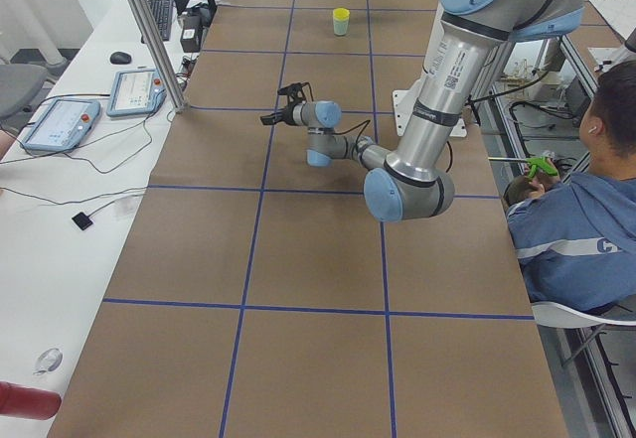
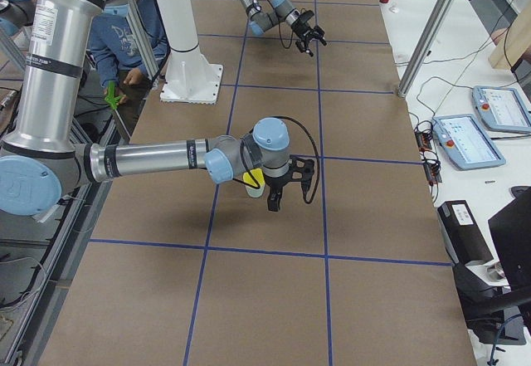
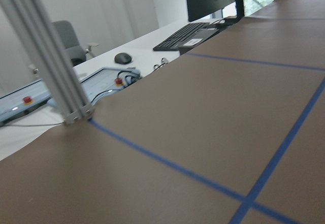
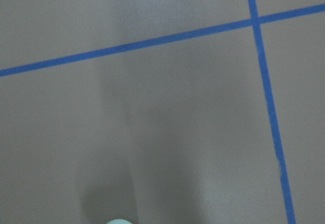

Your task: Transfer and stack yellow cup on green cup

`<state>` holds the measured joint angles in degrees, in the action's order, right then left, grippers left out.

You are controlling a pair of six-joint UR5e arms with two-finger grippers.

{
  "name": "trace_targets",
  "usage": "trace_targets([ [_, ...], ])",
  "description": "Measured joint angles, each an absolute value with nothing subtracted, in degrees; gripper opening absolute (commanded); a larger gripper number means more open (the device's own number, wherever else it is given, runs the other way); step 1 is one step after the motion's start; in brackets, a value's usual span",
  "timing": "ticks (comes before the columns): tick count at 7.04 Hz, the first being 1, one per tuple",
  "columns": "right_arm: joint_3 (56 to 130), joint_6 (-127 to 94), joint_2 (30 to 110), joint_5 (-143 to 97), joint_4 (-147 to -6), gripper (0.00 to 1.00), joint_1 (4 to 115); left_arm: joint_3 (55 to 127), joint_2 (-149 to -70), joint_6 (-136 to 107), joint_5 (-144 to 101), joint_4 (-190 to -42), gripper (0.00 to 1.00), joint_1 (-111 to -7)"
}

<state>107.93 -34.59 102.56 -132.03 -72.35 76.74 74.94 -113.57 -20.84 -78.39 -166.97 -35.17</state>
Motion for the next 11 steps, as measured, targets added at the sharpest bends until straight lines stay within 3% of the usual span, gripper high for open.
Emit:
trace_targets([
  [2,105.3,-31.0,99.8,-131.6,-72.6,1.00,79.1,69.0,-107.9,-26.3,-85.0,-162.4,0.99,-43.9],
  [5,102.6,-29.9,97.2,-132.0,-72.3,1.00,79.5,67.2,-107.1,-30.7,-108.4,-146.4,0.99,-60.3],
  [8,101.8,-29.8,96.1,-132.3,-72.3,1.00,79.5,69.6,-106.9,-27.5,-132.2,-130.3,1.00,-76.8],
  [10,100.2,-29.4,94.5,-132.1,-72.6,1.00,79.5,72.5,-101.4,-13.9,-134.8,-126.1,1.00,-82.3],
  [11,99.2,-28.3,93.8,-132.1,-72.7,1.00,79.5,77.2,-97.2,-9.5,-135.1,-122.4,1.00,-84.1],
])
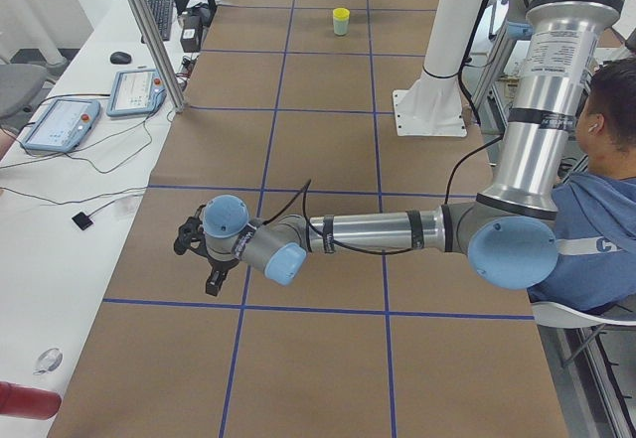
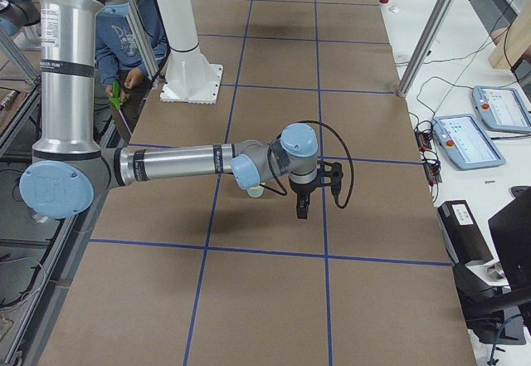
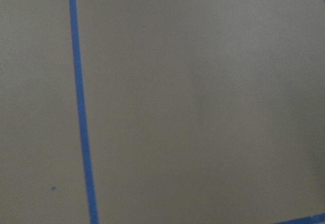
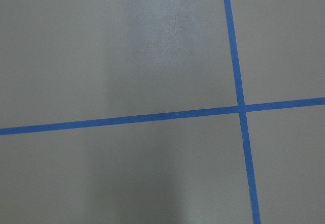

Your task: Transfer and stack yellow cup on green cup

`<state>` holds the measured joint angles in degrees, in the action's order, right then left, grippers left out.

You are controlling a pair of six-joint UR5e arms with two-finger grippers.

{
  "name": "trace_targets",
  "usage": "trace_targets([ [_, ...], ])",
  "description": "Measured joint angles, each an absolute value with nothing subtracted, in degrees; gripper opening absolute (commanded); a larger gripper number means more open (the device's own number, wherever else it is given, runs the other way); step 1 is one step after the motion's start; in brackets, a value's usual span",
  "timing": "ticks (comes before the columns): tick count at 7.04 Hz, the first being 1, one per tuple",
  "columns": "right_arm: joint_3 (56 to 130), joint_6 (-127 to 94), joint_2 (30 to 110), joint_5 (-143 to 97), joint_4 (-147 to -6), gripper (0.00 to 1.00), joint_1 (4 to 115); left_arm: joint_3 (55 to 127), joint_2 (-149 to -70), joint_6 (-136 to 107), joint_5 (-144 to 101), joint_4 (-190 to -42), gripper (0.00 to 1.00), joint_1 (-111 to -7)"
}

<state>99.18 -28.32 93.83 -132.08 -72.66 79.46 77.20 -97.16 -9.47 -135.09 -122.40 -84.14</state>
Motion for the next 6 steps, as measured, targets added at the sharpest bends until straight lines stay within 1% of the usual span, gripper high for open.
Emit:
trace_targets([
  [1,98.5,-27.4,93.6,-131.9,-72.7,1.00,79.5,84.8,-93.4,-7.6,-135.0,-114.7,1.00,-85.0],
  [3,98.2,-26.4,93.8,-131.9,-72.7,1.00,80.4,101.2,-88.6,-4.9,-134.0,-96.5,1.00,-85.3],
  [4,98.1,-25.7,94.0,-131.8,-72.7,1.00,81.0,105.8,-86.9,-4.2,-133.0,-92.6,1.00,-85.2],
  [5,98.3,-25.1,94.7,-131.8,-72.7,1.00,81.5,107.5,-85.8,-3.9,-132.6,-91.1,1.00,-85.1],
  [6,99.1,-24.8,96.1,-132.0,-72.7,1.00,82.2,107.4,-84.4,-3.9,-132.4,-90.7,1.00,-84.9],
])
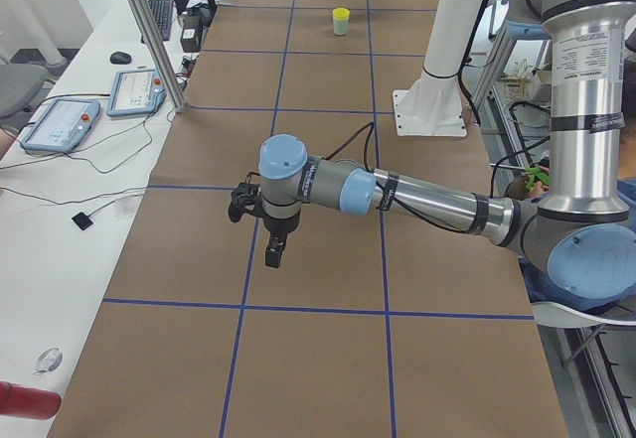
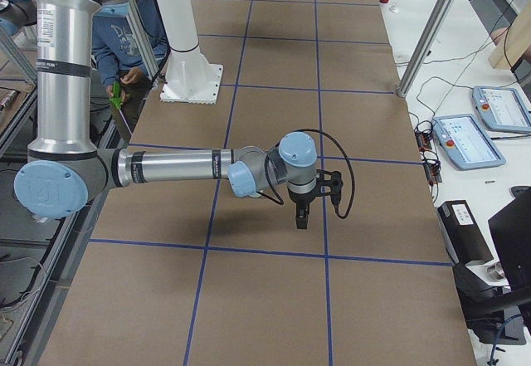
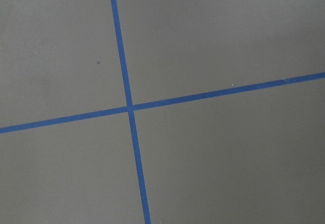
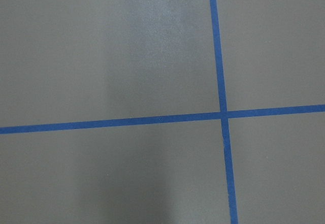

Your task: Transfer and stack yellow cup on green cup

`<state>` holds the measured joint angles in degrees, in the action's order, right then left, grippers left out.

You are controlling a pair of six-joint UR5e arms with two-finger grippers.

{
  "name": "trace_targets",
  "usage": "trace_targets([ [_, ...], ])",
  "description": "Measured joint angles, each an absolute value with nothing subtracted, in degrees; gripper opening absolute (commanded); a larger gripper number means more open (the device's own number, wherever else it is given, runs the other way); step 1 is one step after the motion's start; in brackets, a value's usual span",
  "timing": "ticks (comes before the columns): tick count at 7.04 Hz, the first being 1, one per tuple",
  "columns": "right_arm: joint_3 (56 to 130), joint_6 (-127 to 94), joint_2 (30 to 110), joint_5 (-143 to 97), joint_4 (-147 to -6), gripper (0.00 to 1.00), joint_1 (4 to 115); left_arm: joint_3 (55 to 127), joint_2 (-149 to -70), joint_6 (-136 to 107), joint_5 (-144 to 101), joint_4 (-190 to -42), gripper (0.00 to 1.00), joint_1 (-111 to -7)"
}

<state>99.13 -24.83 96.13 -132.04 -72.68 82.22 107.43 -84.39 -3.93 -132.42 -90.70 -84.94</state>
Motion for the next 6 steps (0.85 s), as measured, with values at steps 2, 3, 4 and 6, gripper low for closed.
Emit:
trace_targets([
  [2,101.3,-24.6,99.2,-132.5,-72.8,1.00,82.8,106.5,-83.4,-3.9,-132.4,-90.7,1.00,-84.7],
  [3,101.9,-24.5,99.5,-132.8,-73.3,1.00,83.0,107.3,-82.9,-4.2,-132.9,-90.6,1.00,-84.7],
  [4,102.1,-24.5,99.5,-133.2,-74.3,1.00,82.9,108.1,-82.4,-4.4,-133.1,-90.3,1.00,-84.6],
  [6,102.4,-23.0,99.5,-133.9,-77.1,1.00,82.9,108.8,-82.3,-4.4,-133.4,-90.2,1.00,-84.6],
])
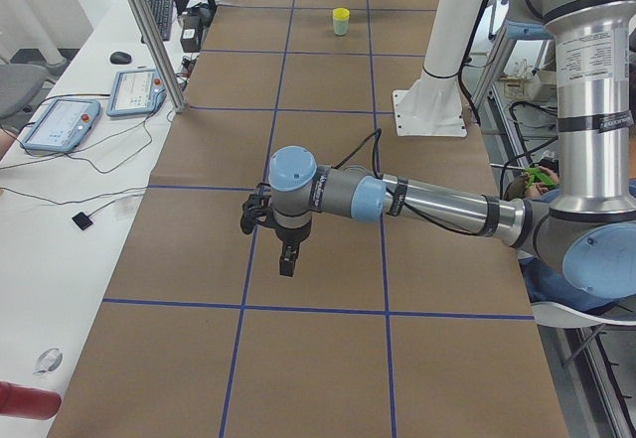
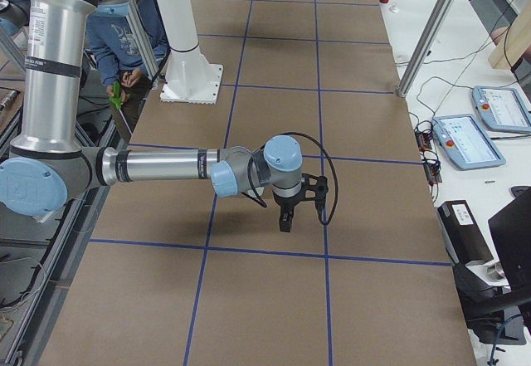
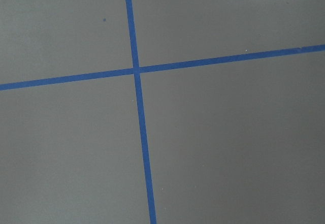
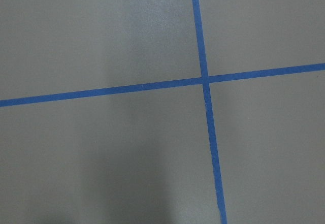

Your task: Transfer and stack yellow cup on green cup

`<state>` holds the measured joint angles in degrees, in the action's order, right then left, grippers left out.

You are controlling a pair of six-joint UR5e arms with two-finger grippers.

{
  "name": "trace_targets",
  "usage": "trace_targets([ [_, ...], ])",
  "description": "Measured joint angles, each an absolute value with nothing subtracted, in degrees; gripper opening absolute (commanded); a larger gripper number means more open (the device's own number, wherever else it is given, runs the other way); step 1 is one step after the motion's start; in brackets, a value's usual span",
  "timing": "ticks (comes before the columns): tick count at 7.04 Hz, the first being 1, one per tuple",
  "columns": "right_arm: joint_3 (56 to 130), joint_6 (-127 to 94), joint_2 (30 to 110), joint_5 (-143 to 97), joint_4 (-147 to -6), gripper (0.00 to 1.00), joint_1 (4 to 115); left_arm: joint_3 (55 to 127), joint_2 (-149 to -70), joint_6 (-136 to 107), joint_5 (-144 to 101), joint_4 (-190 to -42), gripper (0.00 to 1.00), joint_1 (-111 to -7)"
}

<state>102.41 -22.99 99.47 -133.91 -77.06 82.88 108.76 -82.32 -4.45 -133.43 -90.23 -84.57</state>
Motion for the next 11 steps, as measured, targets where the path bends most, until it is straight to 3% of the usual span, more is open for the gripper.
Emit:
trace_targets([
  [11,99.9,-14.7,96.9,-137.5,-81.2,1.00,81.0,105.7,-85.4,-4.6,-133.1,-89.0,1.00,-83.4],
])
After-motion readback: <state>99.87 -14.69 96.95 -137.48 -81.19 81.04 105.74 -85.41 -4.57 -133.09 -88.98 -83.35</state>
